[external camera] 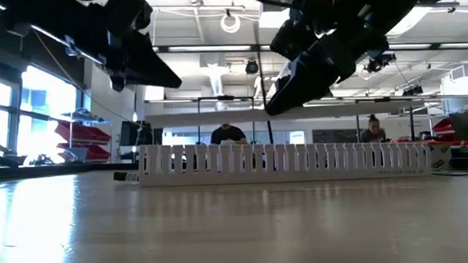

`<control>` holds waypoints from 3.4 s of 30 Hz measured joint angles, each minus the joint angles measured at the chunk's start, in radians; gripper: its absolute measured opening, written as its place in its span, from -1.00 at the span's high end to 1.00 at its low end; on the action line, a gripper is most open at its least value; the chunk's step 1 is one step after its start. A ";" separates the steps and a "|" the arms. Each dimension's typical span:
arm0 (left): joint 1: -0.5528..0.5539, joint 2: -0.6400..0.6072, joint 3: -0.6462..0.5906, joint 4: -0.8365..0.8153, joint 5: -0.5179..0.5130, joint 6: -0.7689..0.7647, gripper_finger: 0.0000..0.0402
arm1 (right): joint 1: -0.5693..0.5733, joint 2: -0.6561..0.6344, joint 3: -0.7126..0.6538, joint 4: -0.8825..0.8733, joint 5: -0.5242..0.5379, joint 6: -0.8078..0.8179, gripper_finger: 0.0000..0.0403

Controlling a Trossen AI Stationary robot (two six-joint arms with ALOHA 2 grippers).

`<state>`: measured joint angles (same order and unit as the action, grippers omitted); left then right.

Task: Ziptie cables
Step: Close the white cable duct

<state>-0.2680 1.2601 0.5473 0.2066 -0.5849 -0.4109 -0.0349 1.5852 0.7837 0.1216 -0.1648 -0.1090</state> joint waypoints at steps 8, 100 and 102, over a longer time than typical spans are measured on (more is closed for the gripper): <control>-0.040 0.027 -0.016 0.133 -0.010 0.009 1.00 | 0.000 0.047 0.000 0.001 -0.012 -0.004 -0.05; -0.027 0.086 -0.016 0.108 0.052 -0.058 1.00 | 0.049 0.121 0.184 -0.228 0.004 0.005 -0.05; -0.027 0.086 -0.016 0.106 0.052 -0.059 1.00 | 0.049 0.121 0.184 -0.226 0.012 0.004 -0.05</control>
<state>-0.2955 1.3464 0.5308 0.3131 -0.5327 -0.4698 0.0143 1.7065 0.9676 -0.1041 -0.1525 -0.1051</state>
